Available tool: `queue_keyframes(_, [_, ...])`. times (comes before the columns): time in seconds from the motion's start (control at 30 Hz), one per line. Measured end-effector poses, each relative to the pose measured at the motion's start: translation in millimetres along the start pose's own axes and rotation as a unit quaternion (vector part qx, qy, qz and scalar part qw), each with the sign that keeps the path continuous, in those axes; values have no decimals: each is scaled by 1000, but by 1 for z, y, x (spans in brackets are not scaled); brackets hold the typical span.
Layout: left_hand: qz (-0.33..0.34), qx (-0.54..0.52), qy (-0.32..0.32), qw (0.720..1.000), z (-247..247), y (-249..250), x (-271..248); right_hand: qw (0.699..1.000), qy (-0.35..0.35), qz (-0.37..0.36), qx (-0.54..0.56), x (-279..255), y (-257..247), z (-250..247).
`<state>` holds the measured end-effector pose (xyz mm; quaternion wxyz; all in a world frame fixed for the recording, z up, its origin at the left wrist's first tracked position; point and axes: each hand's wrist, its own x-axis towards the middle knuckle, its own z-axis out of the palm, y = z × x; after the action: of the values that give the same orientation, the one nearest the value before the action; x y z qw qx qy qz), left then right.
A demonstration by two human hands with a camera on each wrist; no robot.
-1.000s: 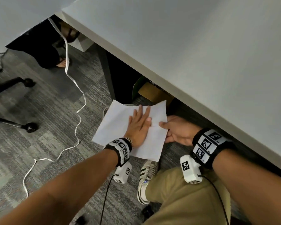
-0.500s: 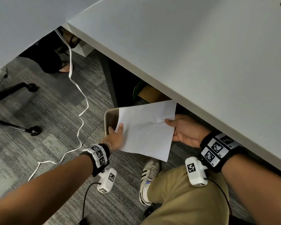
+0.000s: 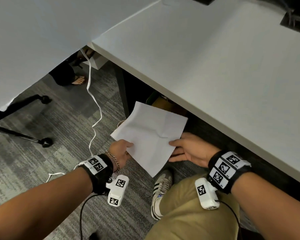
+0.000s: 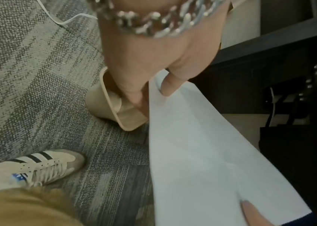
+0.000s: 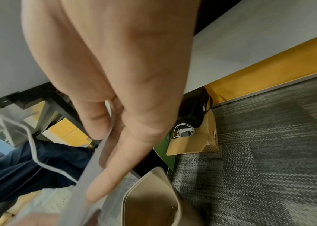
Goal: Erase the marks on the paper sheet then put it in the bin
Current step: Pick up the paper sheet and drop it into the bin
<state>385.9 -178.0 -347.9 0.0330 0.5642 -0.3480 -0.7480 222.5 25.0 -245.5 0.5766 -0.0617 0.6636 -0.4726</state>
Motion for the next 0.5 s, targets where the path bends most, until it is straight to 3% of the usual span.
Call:
queue_keyframes(0.13, [23,92,-33,995,-22,10,-5,998,-14,-20,61,-16,-3,-4])
queue_keyframes(0.23, [38,132,-96,986,-30,23,-28,998,-20,-2,58,-23,-12,-7])
queue_keyframes(0.37, [60,187,-146,970,-42,33,-57,998,13,-43,-54,-26,-18,8])
queue_keyframes(0.5, [77,242,-110,961,-56,34,-74,970,62,-114,-206,-29,-28,24])
